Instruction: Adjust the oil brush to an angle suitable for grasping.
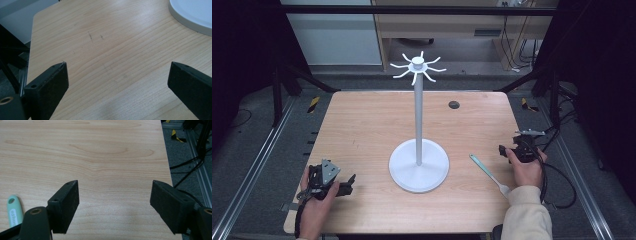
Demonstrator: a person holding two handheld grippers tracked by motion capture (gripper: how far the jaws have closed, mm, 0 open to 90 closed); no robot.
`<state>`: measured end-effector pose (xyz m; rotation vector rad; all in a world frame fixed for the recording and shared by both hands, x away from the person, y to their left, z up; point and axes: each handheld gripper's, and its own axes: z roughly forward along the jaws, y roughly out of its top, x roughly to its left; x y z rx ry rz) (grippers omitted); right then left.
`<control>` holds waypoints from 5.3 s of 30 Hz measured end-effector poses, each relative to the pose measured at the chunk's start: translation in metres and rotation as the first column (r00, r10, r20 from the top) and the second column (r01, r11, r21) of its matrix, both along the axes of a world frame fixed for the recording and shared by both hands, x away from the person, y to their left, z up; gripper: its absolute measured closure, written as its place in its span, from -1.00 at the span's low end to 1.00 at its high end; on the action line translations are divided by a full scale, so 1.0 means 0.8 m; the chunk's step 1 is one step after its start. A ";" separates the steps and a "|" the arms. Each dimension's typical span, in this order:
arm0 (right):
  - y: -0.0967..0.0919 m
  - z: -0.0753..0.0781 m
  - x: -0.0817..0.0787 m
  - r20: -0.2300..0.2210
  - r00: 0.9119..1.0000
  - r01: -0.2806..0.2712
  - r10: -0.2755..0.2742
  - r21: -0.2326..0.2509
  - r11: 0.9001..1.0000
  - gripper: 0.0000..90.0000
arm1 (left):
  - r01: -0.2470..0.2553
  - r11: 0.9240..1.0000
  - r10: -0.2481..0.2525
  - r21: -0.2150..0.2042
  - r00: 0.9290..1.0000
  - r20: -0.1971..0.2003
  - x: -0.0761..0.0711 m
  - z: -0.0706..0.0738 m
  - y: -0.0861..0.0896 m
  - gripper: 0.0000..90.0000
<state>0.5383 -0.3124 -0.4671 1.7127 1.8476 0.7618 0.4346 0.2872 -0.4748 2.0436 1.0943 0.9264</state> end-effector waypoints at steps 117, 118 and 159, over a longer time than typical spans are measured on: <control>0.083 0.002 -0.051 -0.497 0.616 -0.719 0.612 -0.038 0.694 0.69 | -0.015 1.000 0.015 0.017 1.000 0.004 0.002 0.001 0.004 -0.94; 0.083 0.001 -0.050 -0.498 0.614 -0.721 0.613 -0.037 0.692 0.70 | -0.015 1.000 0.015 0.017 1.000 0.005 0.002 0.001 0.004 -0.94; 0.110 0.099 -0.029 -0.039 0.838 -0.544 0.544 0.002 0.839 0.84 | -0.001 0.999 0.001 -0.043 1.000 0.000 0.011 0.002 0.003 -0.94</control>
